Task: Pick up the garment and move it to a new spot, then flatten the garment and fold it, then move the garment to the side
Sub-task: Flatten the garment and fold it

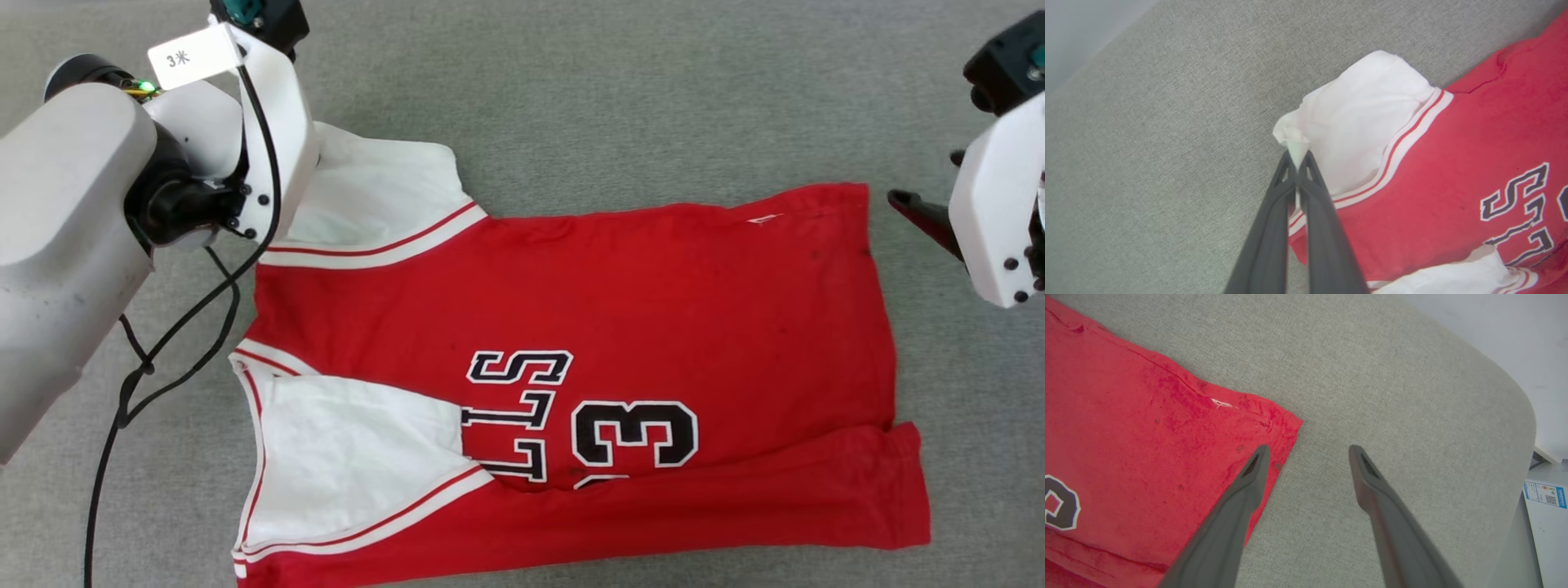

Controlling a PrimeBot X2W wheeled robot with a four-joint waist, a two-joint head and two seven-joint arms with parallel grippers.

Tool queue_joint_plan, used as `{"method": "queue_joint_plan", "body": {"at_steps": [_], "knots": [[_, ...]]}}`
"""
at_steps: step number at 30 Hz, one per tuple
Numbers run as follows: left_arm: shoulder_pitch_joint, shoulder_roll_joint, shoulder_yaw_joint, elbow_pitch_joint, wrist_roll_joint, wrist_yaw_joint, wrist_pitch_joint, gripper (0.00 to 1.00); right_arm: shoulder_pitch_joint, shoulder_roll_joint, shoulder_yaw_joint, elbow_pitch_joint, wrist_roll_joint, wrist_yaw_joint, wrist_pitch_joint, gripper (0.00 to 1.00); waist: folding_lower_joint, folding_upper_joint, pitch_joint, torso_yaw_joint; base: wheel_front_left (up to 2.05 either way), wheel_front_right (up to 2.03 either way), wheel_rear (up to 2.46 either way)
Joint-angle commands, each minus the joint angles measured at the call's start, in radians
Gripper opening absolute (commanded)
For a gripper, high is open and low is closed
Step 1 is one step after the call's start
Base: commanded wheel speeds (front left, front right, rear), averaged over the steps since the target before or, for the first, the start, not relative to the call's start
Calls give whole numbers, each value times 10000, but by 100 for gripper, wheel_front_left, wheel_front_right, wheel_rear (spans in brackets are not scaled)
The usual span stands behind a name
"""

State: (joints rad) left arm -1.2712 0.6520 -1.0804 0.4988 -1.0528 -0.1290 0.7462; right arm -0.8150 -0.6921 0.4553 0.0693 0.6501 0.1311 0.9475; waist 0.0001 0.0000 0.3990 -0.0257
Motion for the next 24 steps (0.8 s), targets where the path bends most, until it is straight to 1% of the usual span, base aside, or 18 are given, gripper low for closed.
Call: {"method": "queue_joint_plan", "body": {"at_steps": [1, 4, 8, 15, 20, 22, 24], "knots": [[25, -46, -20, -65, -60, 3, -110, 0, -261, 49, 139, 247, 176, -5, 494, 100, -1, 0, 142, 160, 0, 0, 0], [-84, -55, -98, -210, -35, 1, -270, 0, -690, 227, 377, 686, 272, -5, 1238, 100, -1, 0, 341, 354, 0, 0, 0], [-267, -139, -246, -402, -48, 0, -441, 0, -1061, 448, 553, 1310, 147, -7, 1588, 100, -1, 0, 642, 626, 0, 0, 0], [-538, -268, -556, -660, -119, 0, -726, 0, -960, 839, 937, 2402, -50, -5, 1310, 100, -1, 0, 1019, 1026, 0, 0, 0], [-632, -207, -773, -781, -228, -1, -1036, 0, -429, 1122, 1437, 2953, 300, 10, 1138, 100, -1, 0, 1097, 1104, 0, 0, 0], [-575, -145, -846, -756, -300, -1, -1203, 0, -494, 1089, 1508, 3035, 311, 10, 959, 0, -1, 0, 1019, 1080, 0, 0, 0], [-489, -114, -918, -723, -376, -1, -1371, 0, -640, 1004, 1459, 3126, 307, 5, 637, 0, -1, 0, 876, 1053, 0, 0, 0]]}}
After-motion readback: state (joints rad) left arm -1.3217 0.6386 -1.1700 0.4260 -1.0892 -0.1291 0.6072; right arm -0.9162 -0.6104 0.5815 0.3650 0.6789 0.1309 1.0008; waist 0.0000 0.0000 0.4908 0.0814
